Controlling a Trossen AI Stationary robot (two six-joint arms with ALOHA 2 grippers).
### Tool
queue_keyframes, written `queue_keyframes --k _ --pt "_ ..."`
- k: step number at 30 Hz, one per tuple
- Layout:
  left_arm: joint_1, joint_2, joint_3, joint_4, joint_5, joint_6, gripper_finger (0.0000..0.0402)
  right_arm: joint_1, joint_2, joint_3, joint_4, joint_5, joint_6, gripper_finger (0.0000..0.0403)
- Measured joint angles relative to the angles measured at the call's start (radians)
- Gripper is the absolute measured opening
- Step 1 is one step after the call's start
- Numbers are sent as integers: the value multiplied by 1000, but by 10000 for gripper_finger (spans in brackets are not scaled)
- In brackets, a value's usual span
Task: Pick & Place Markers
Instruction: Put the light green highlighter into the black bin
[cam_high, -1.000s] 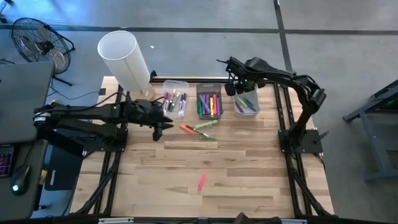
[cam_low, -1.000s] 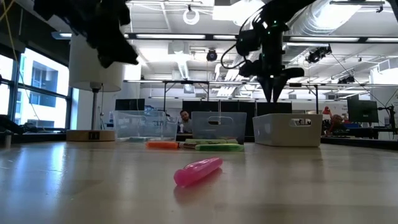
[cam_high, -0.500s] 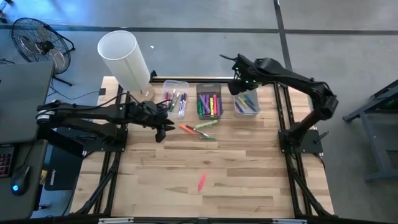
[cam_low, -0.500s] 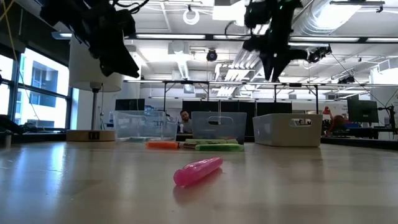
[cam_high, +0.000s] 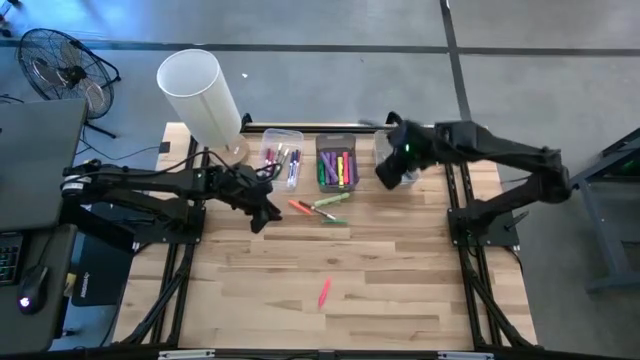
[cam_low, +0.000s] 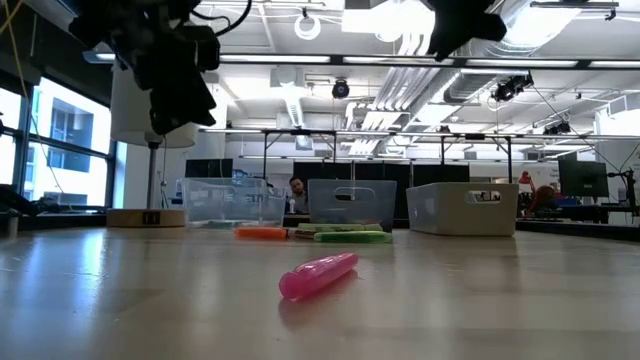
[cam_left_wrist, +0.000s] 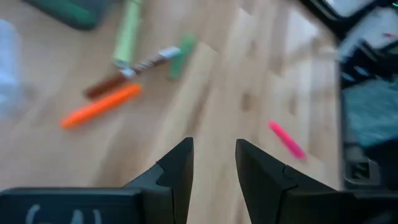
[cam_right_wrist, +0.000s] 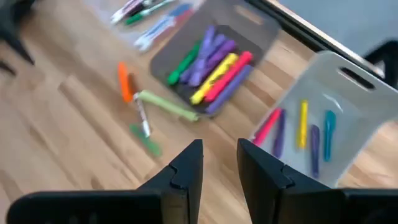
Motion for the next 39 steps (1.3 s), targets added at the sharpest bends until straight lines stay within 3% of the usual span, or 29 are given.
queue_keyframes --k 2,7,15,19,23,26,32,35,39 --pt "-22 -8 0 0 14 -8 117 77 0 0 0 52 -1 88" --pt "-95 -10 0 9 -67 -10 117 232 19 0 1 145 -21 87" --pt "-169 -36 0 46 -149 44 117 347 113 0 49 140 -27 87" --pt "-166 -73 2 36 -114 125 117 369 181 0 106 109 -27 87" --pt "-166 -134 -7 -19 -146 187 117 371 252 0 192 98 -27 87" --pt "-166 -200 -60 -26 -152 198 117 370 300 0 263 100 2 87" --pt "-166 -372 -195 -10 -133 177 117 352 434 -1 343 96 -129 83" --pt "-166 -435 -236 -9 -122 174 117 336 517 0 411 133 -242 59" --pt "-166 -512 -259 -22 -121 175 117 332 633 0 489 272 -406 8"
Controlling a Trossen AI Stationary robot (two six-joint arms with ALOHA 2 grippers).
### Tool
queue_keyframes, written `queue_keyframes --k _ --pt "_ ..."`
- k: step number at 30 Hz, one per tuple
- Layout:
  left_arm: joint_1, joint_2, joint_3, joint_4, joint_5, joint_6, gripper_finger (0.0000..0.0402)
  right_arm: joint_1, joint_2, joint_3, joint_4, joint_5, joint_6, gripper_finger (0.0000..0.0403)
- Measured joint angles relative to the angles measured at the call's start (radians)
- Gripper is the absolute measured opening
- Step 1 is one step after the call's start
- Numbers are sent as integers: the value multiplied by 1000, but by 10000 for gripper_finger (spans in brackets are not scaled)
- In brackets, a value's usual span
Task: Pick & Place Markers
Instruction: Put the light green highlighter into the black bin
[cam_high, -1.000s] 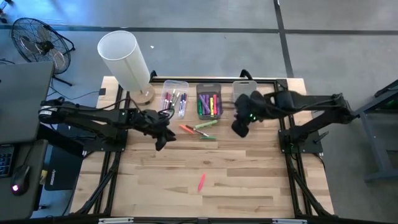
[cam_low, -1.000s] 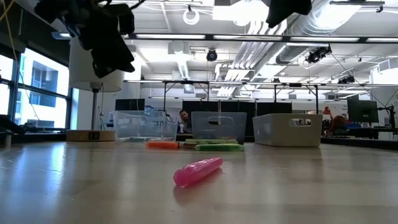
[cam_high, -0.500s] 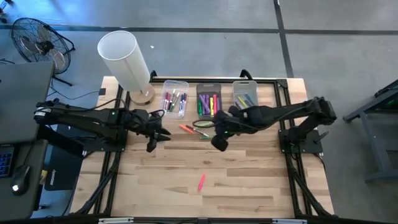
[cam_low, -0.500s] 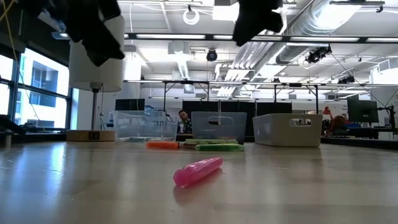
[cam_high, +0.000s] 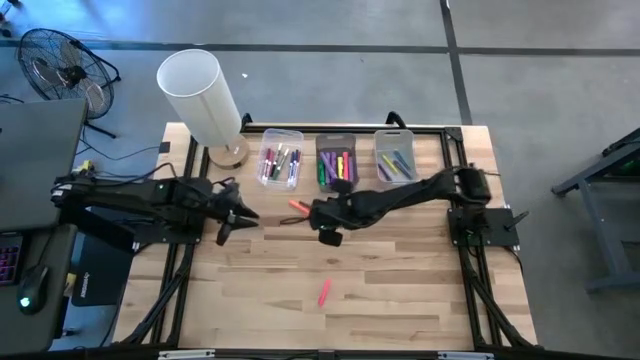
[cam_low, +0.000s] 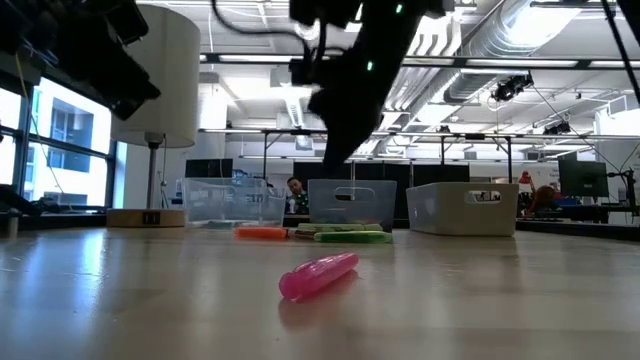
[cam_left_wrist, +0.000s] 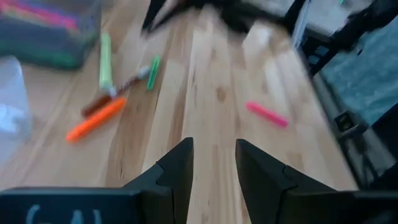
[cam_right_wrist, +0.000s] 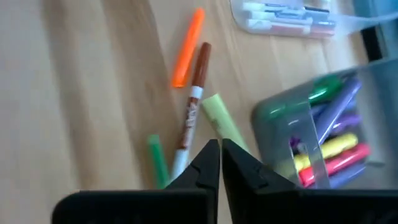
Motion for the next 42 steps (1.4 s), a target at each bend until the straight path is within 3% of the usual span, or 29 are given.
queue_keyframes --k 4,9,21,33,42 --pt "0 -49 0 5 0 2 117 -15 84 0 45 108 -128 13" --pt "0 -81 0 -2 22 31 117 -45 147 -1 99 140 -259 3" --pt "0 -83 0 -72 33 36 117 -129 186 -1 135 43 -351 1" --pt "0 -83 0 -78 32 29 117 -132 203 -1 113 2 -355 1" --pt "0 -83 0 -78 31 29 117 -76 177 0 26 -41 -242 0"
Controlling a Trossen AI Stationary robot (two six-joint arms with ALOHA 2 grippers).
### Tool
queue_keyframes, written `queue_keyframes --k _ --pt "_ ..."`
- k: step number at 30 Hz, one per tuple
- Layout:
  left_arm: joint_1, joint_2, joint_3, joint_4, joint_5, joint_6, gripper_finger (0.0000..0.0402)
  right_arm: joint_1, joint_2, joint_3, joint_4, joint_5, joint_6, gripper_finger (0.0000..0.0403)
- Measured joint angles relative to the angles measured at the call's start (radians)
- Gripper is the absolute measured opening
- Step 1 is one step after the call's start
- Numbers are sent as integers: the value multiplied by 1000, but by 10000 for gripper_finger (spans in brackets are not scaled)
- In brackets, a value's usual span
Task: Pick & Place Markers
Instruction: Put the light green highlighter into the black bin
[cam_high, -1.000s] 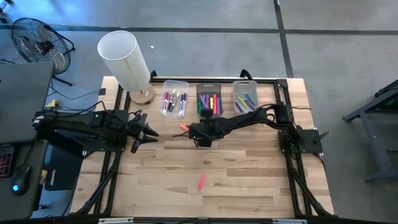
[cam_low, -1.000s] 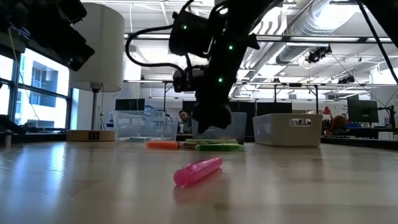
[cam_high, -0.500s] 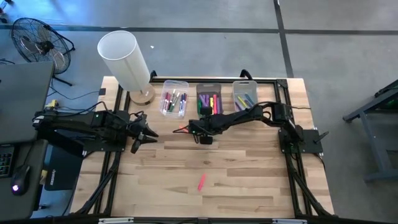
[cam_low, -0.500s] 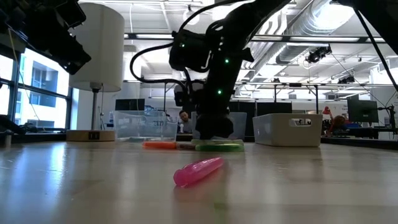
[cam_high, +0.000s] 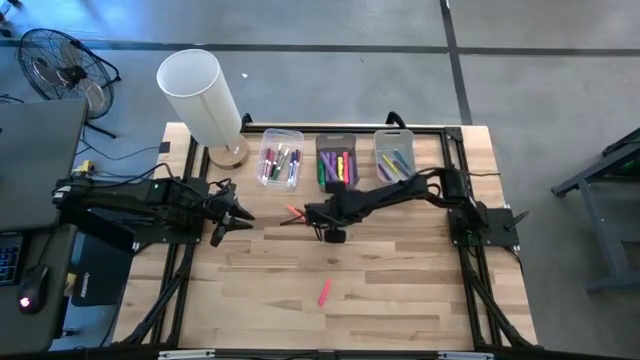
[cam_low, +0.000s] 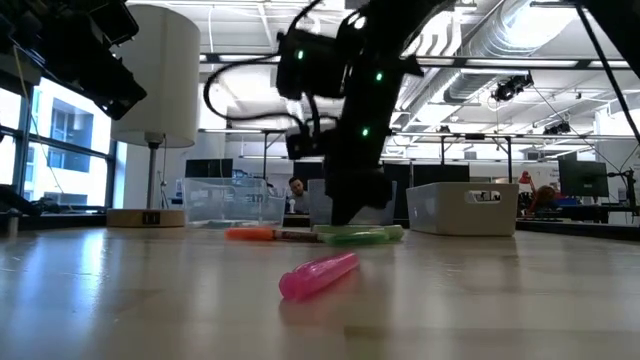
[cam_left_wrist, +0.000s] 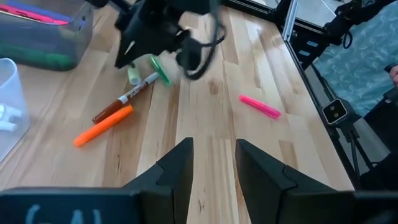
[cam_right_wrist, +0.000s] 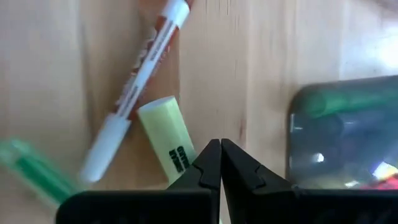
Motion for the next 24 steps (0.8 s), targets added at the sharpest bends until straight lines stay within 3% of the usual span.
queue_keyframes --k 7,15,19,24 --pt "0 0 0 1 -1 0 117 35 -102 0 -71 37 71 0" --pt "0 0 0 17 -3 -1 117 19 -246 1 -145 -77 30 5" --pt "0 0 0 17 -3 -20 117 -32 -244 1 -158 -191 -41 30" --pt "0 0 0 17 -3 -49 117 -69 -219 1 -99 -176 -140 76"
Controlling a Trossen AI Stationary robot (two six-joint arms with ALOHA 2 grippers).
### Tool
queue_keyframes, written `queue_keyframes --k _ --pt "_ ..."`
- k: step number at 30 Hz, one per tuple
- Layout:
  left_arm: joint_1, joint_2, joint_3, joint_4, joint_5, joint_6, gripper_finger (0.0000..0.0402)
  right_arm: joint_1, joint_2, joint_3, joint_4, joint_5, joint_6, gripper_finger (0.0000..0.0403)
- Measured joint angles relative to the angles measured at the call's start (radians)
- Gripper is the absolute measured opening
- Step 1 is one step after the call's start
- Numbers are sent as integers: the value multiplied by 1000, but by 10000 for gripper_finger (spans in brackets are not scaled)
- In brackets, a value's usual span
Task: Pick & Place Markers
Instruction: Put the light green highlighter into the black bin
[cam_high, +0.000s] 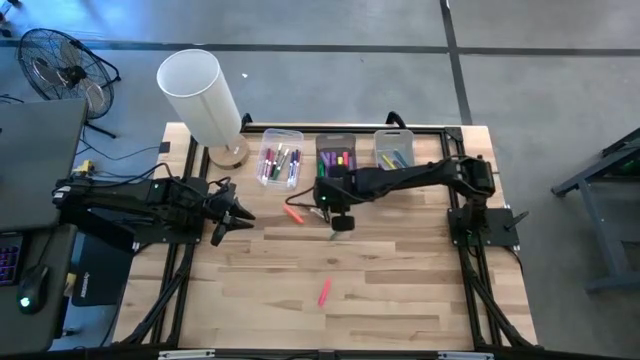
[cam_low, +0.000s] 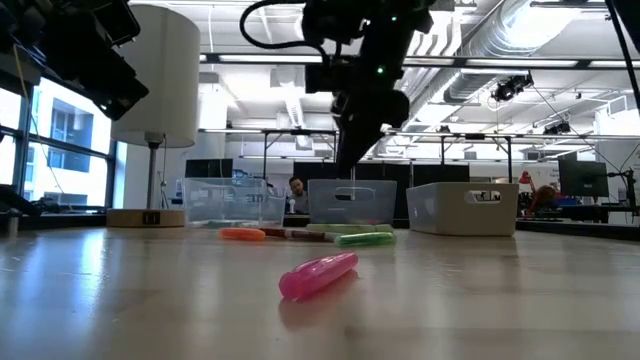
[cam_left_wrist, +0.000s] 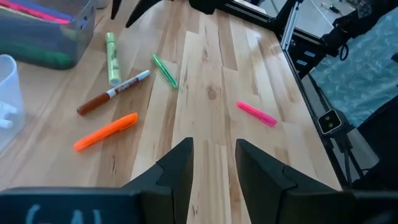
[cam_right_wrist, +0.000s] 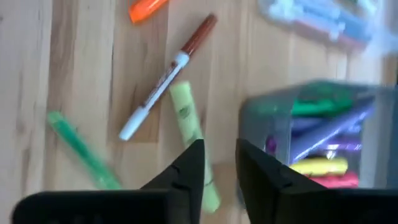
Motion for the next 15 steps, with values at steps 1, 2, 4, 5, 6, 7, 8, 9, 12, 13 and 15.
queue_keyframes --k 1,2,4,5,6,7,8,9,12,13,15 --pt "0 0 0 -1 0 -4 117 -3 6 0 17 -1 -25 83" --pt "0 0 0 -1 0 -4 117 -3 13 0 39 -1 -49 88" --pt "0 0 0 -1 0 -8 117 -3 24 0 58 -16 -93 94" --pt "0 0 0 -1 1 -10 117 -3 36 0 59 -20 -112 94" --pt "0 0 0 1 1 -15 117 -2 44 0 58 -33 -124 94" --pt "0 0 1 0 2 -24 117 -2 56 0 50 -46 -135 94" --pt "0 0 1 -2 2 -30 117 -2 68 0 42 -49 -142 93" --pt "0 0 1 0 1 -33 117 -2 75 -1 33 -52 -149 92" --pt "0 0 1 2 1 -34 117 -3 94 -1 32 -57 -180 93" --pt "0 0 1 2 1 -34 117 -3 99 -1 31 -63 -192 94" --pt "0 0 1 3 1 -35 117 -5 108 -1 35 -75 -199 95"
